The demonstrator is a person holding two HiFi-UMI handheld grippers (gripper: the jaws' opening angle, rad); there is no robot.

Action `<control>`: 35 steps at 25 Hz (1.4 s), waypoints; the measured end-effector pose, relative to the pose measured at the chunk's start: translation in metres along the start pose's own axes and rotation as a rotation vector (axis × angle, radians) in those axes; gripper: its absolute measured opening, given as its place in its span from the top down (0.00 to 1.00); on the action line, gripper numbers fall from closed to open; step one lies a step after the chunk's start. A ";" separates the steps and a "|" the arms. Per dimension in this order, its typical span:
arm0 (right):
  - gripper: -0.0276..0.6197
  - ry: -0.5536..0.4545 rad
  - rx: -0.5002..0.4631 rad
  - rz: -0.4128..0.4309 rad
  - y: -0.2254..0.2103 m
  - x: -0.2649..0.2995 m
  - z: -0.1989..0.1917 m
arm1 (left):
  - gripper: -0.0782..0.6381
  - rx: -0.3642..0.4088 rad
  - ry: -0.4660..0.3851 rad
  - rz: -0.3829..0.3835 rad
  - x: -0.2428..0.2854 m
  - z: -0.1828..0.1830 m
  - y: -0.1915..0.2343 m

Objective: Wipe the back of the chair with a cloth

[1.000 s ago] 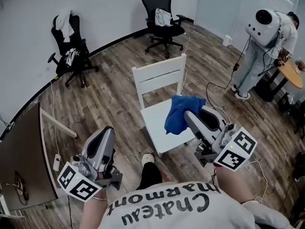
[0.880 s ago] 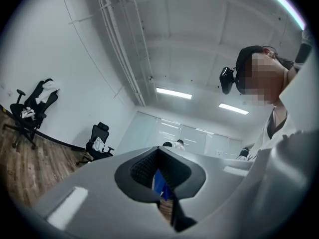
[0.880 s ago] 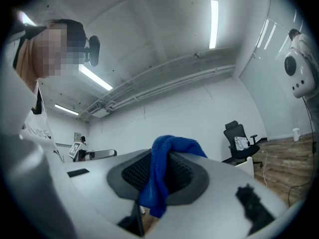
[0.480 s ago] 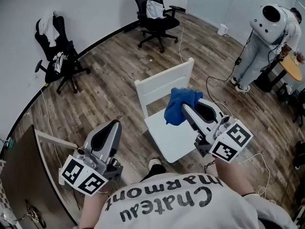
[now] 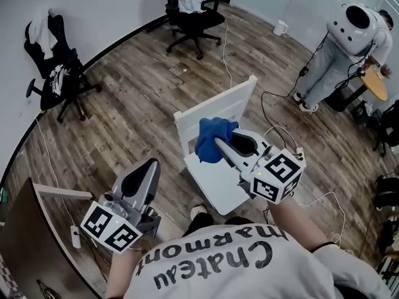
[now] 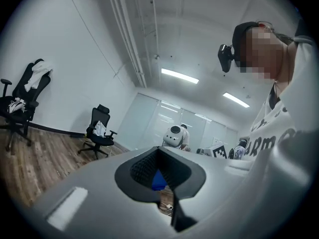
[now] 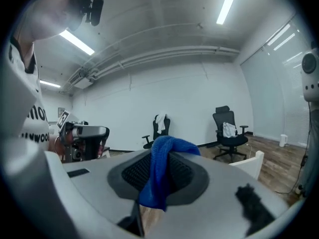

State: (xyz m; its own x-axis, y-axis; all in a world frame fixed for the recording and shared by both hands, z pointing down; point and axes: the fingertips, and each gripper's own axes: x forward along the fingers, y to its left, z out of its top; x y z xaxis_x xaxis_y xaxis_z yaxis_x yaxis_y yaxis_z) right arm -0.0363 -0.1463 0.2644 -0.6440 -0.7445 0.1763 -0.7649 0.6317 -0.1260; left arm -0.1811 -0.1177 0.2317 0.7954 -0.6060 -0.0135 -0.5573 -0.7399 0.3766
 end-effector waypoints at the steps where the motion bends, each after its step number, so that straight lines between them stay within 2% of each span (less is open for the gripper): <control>1: 0.83 0.020 -0.006 0.009 -0.001 0.008 -0.006 | 0.88 -0.009 0.007 0.012 0.003 -0.003 0.006; 4: 0.83 0.067 -0.025 0.037 -0.003 0.027 -0.023 | 0.88 -0.045 0.043 0.035 0.015 -0.014 0.015; 6: 0.83 0.099 -0.023 0.053 -0.007 0.036 -0.038 | 0.88 -0.078 0.065 0.012 0.022 -0.021 0.011; 8: 0.83 0.120 0.008 0.070 -0.015 0.043 -0.051 | 0.88 -0.113 0.078 -0.003 0.028 -0.027 0.007; 10: 0.83 0.134 0.044 0.091 -0.023 0.050 -0.062 | 0.88 -0.149 0.089 0.013 0.032 -0.035 0.008; 13: 0.83 0.178 0.058 0.124 -0.033 0.065 -0.077 | 0.88 -0.176 0.110 0.100 0.033 -0.048 0.017; 17: 0.83 0.204 0.058 0.197 -0.043 0.087 -0.090 | 0.88 -0.145 0.122 0.243 0.037 -0.061 0.028; 25: 0.83 0.170 0.217 0.300 -0.087 0.104 -0.093 | 0.88 -0.164 0.084 0.414 0.052 -0.073 0.017; 29: 0.83 0.161 0.218 0.293 -0.122 0.102 -0.091 | 0.88 -0.141 0.070 0.435 0.069 -0.076 0.013; 35: 0.83 0.141 0.221 0.212 -0.189 0.084 -0.095 | 0.88 -0.173 0.079 0.420 0.107 -0.092 0.003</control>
State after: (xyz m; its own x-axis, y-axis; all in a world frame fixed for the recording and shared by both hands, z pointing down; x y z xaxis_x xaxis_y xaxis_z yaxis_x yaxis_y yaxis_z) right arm 0.0553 -0.3077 0.3956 -0.7923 -0.5545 0.2545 -0.6091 0.6957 -0.3807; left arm -0.0759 -0.1579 0.3164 0.5282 -0.8141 0.2416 -0.7928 -0.3709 0.4836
